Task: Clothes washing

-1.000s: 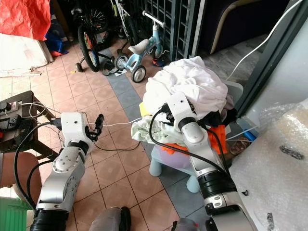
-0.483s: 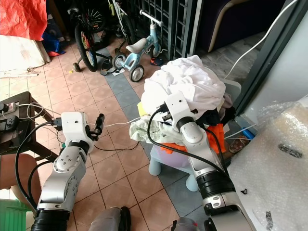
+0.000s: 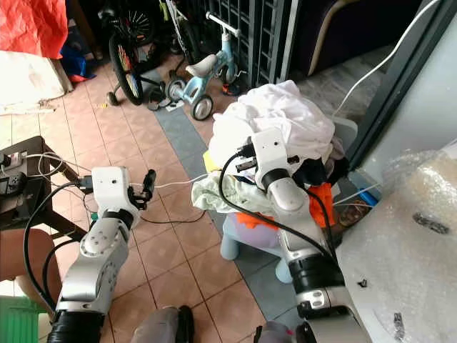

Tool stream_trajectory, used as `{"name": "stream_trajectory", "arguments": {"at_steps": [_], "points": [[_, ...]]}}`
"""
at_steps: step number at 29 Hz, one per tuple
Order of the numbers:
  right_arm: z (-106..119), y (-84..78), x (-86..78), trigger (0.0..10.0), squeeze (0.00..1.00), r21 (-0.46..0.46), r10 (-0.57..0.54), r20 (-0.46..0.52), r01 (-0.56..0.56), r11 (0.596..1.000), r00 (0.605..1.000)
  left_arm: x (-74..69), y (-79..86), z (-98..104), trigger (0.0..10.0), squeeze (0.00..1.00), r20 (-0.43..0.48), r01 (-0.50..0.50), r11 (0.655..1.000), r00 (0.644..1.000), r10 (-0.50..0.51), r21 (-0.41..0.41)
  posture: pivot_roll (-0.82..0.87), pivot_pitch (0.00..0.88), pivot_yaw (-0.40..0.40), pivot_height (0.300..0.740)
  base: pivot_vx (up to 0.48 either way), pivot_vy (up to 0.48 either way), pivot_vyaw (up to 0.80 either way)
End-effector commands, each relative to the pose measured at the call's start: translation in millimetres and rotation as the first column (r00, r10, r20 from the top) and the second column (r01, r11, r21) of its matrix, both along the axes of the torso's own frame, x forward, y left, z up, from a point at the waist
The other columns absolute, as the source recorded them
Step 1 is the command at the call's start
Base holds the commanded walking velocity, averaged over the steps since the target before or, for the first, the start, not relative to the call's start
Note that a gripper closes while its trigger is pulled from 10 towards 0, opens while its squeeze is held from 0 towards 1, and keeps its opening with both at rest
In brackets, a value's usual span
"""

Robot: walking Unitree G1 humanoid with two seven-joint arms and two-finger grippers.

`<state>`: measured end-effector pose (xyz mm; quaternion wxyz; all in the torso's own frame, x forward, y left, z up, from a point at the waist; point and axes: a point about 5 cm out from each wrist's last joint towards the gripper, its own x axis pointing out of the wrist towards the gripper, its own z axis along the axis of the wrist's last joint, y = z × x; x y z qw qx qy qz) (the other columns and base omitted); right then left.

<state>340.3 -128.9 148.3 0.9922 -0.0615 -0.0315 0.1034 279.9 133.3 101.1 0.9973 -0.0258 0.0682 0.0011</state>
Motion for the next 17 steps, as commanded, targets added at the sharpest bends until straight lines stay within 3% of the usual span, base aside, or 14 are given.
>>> {"name": "stream_trajectory", "arguments": {"at_steps": [1,4,9,10,13,15,17], "points": [[26,-0.3,3.9,0.0,0.00,0.072,-0.006,0.092,-0.001,0.997,0.996,-1.9,2.6,-5,10.0,0.00,-0.025,-0.013,1.000,1.000,0.013,-0.003,-0.02,0.079,0.056,0.740,0.000,0.000,0.00],[49,-10.9,10.0,0.0,0.00,0.150,-0.064,0.156,0.041,0.988,0.986,-1.9,3.6,-6,10.0,0.00,-0.025,-0.019,1.000,1.000,0.019,-0.004,-0.02,0.076,0.055,0.740,0.000,0.000,0.00],[75,-27.4,13.6,0.0,0.00,0.193,-0.167,0.250,0.119,0.974,0.954,-1.4,4.0,-5,10.0,0.00,-0.018,-0.021,1.000,1.000,0.021,-0.001,-0.02,0.075,0.055,0.740,0.000,0.000,0.00],[97,-46.8,15.1,0.0,0.00,0.197,-0.268,0.333,0.211,0.958,0.904,-0.9,0.4,-1,10.0,0.00,0.012,0.007,1.000,1.000,-0.007,0.028,-0.03,0.074,0.058,0.740,0.000,0.000,0.00],[125,-73.7,13.5,0.0,0.00,0.207,-0.381,0.424,0.322,0.924,0.822,-0.6,-3.1,1,10.0,0.00,0.023,0.019,0.999,1.000,-0.020,0.035,-0.04,0.072,0.062,0.740,0.000,0.000,0.00],[136,-85.1,12.9,0.0,0.00,0.209,-0.402,0.445,0.343,0.916,0.800,0.3,-3.0,1,10.0,0.00,0.027,0.015,0.999,1.000,-0.016,0.029,-0.04,0.071,0.064,0.740,0.000,0.000,0.00],[136,-87.1,13.9,0.0,0.00,0.214,-0.385,0.435,0.322,0.922,0.814,1.0,-2.7,1,10.0,0.00,0.028,0.013,1.000,0.999,-0.014,0.027,-0.05,0.070,0.065,0.740,0.000,0.000,0.00]]}}
